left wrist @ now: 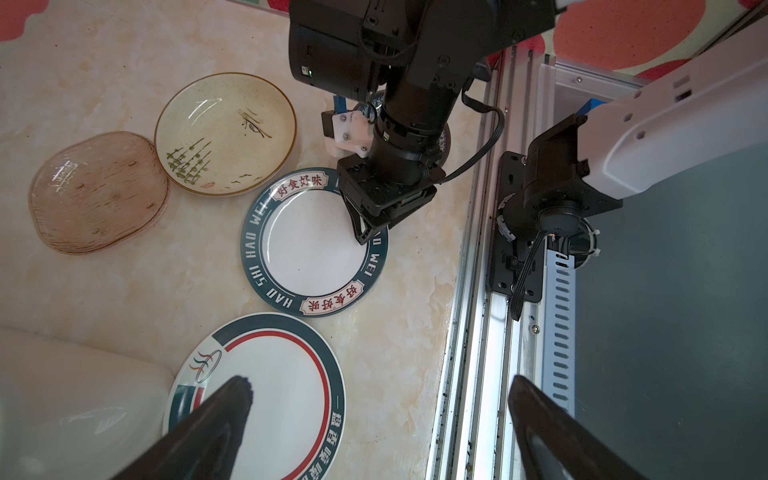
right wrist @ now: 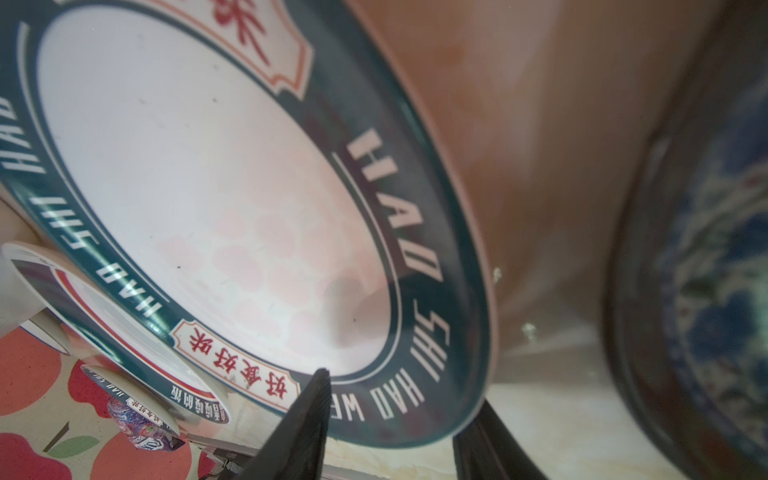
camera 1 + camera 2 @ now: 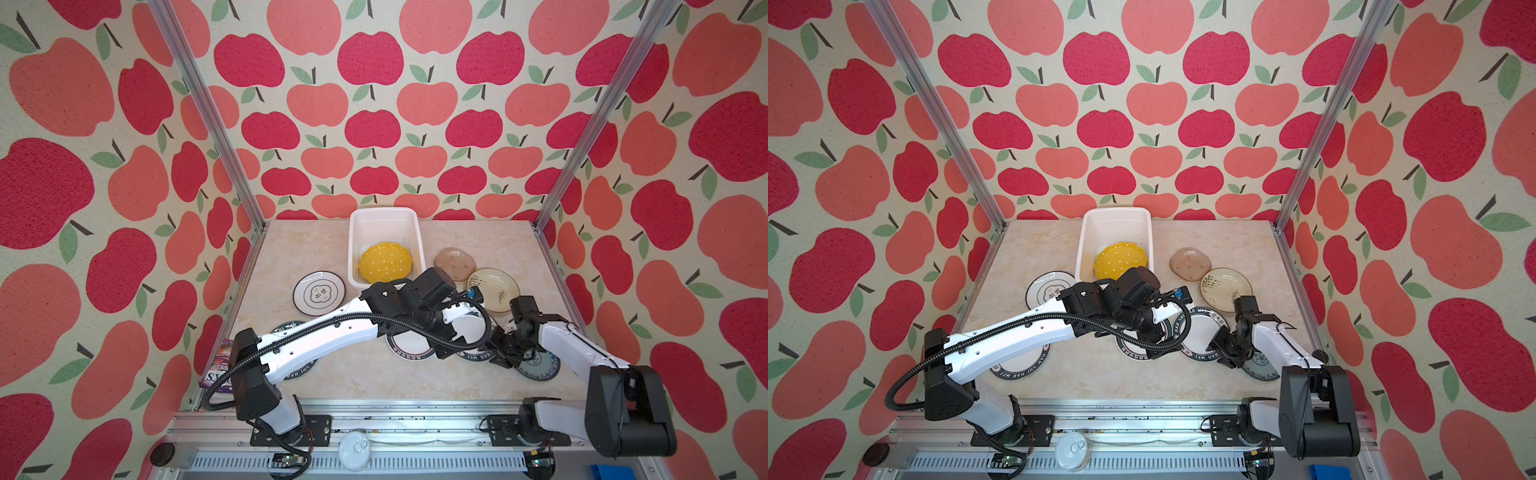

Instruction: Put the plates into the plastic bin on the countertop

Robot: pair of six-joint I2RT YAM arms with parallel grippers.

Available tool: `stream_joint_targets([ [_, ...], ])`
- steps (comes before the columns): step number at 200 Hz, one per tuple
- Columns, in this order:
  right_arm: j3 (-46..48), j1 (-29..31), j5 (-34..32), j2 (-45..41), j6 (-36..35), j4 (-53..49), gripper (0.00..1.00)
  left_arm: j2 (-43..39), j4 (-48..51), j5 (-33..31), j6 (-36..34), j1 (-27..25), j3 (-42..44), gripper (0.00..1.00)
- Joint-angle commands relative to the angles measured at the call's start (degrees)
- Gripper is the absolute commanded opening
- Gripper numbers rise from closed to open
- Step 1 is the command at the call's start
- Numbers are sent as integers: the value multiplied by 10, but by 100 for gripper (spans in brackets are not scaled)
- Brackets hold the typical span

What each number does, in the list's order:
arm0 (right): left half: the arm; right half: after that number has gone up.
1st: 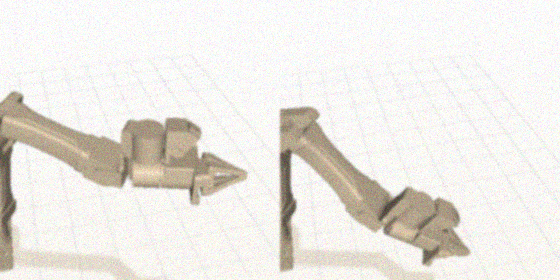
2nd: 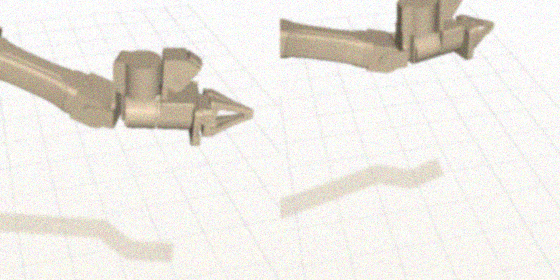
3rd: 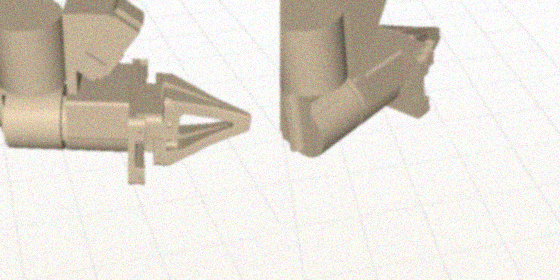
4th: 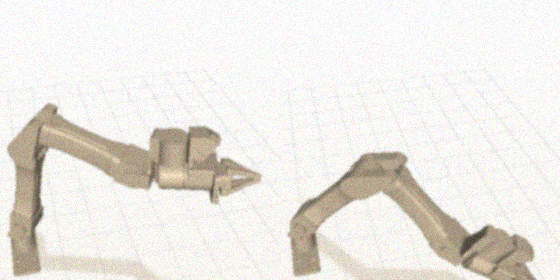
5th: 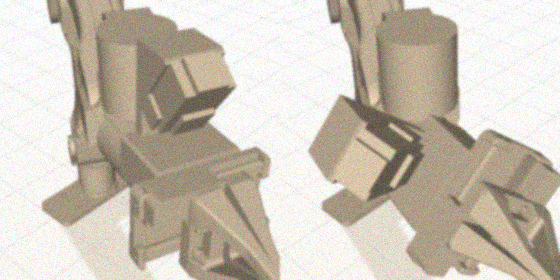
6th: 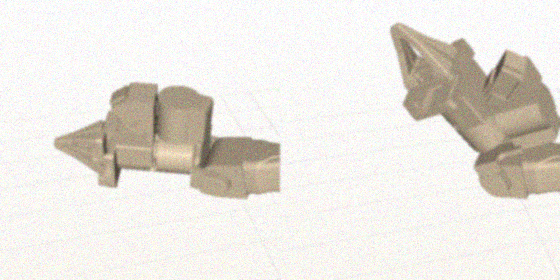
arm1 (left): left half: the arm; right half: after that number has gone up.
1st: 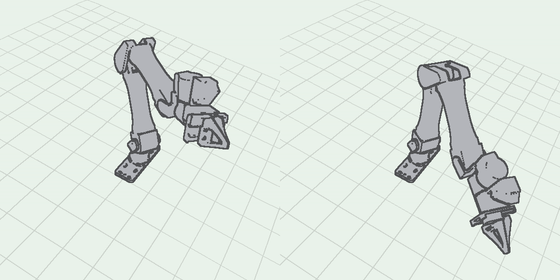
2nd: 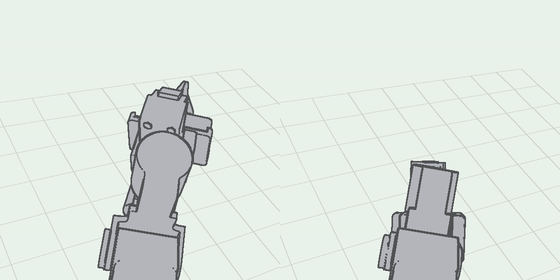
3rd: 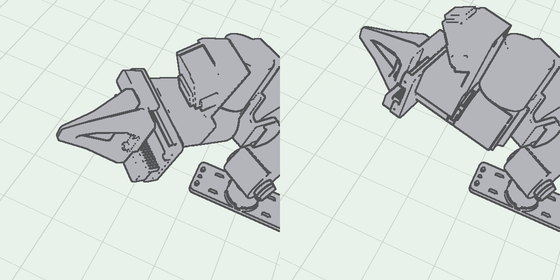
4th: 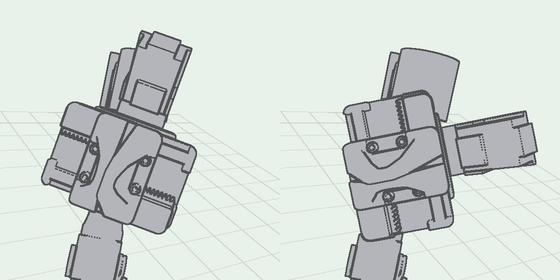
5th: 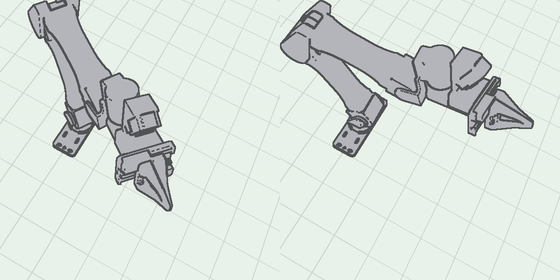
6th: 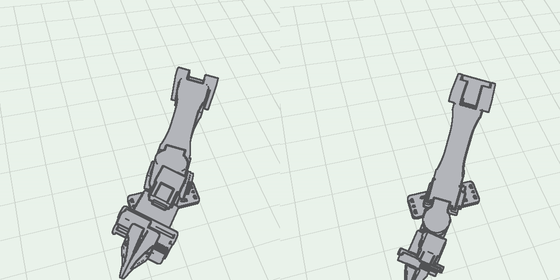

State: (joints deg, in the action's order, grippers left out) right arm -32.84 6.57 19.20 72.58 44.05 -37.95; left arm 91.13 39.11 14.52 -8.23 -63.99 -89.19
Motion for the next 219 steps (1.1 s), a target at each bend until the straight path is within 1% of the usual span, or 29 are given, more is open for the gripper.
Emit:
stream_joint_targets([
  [1,10,-4,7,-14,-1,14,43,-10,-18,-2,18,-3,9,99],
  [34,14,-4,10,-23,1,14,35,-9,-11,-6,18,-3,8,99],
  [68,29,-3,19,-43,9,18,29,-12,-12,-8,21,-3,6,99],
  [128,37,-2,17,-81,13,12,16,-9,-13,-7,23,-5,4,99],
  [154,37,-2,15,-98,16,5,12,-9,-14,-8,24,-6,5,99],
  [219,36,6,9,-159,28,-20,10,-10,-21,-9,25,-6,9,99],
])
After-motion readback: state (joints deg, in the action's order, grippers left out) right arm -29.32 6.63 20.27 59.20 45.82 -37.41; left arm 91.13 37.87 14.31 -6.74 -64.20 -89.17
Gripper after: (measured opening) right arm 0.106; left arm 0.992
